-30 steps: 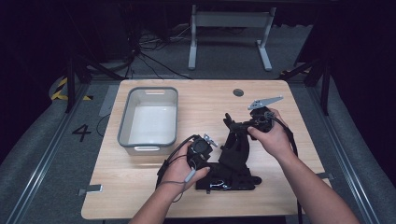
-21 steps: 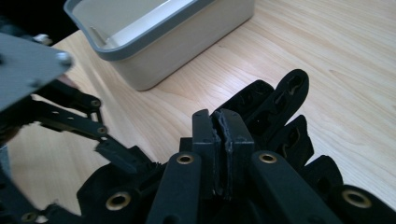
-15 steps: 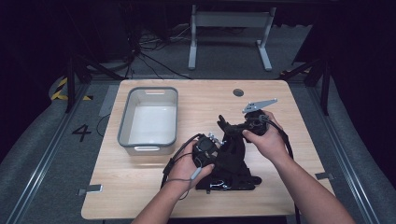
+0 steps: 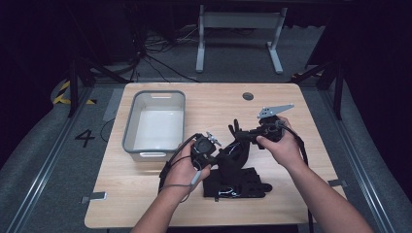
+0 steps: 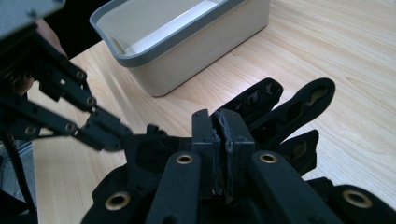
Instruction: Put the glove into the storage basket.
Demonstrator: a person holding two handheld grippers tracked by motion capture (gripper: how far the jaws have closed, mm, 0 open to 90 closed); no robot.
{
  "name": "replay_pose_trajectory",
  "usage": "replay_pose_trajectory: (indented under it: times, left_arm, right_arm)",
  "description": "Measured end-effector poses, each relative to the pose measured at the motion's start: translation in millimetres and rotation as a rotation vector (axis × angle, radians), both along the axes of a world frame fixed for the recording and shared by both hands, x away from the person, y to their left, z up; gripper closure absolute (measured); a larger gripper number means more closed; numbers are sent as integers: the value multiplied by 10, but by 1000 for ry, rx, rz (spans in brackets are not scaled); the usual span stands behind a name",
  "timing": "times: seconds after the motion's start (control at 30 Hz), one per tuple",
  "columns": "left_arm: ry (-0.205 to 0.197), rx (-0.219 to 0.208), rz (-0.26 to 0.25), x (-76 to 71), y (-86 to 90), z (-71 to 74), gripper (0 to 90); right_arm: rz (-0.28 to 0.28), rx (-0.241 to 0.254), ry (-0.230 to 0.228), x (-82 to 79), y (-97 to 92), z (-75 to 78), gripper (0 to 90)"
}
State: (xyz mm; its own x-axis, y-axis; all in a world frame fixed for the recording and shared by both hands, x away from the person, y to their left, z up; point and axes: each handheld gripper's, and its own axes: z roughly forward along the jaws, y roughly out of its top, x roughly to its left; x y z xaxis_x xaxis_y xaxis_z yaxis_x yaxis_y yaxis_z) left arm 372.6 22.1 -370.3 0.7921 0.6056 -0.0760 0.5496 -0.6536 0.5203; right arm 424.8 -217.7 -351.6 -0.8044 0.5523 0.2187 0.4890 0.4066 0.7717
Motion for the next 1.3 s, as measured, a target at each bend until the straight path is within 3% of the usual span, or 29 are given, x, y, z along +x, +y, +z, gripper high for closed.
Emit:
replay_pose_trajectory:
  times: [0.13,0.57,0.63,0.8,0.93,1.0,1.3]
  left_arm:
    - [-40,39,37,46,29,-4,850]
    - [-96,117,99,202,96,-72,848]
    - [-107,143,88,192,78,-82,847]
    - [-127,201,51,158,20,-127,847]
    - [-126,200,24,128,-4,-129,838]
    - [-105,192,7,99,-6,-116,830]
    - [-7,108,-62,-35,-9,-59,582]
  right_arm:
    - [1,0,-2,1,15,-39,858]
    - [22,2,-38,-72,118,-217,855]
    - [23,4,-59,-110,119,-258,854]
    - [18,0,-57,-169,92,-349,850]
    - [4,11,-52,-224,40,-431,845]
    - [2,10,-52,-263,10,-446,839]
    - [3,-13,-19,-530,-193,-456,803]
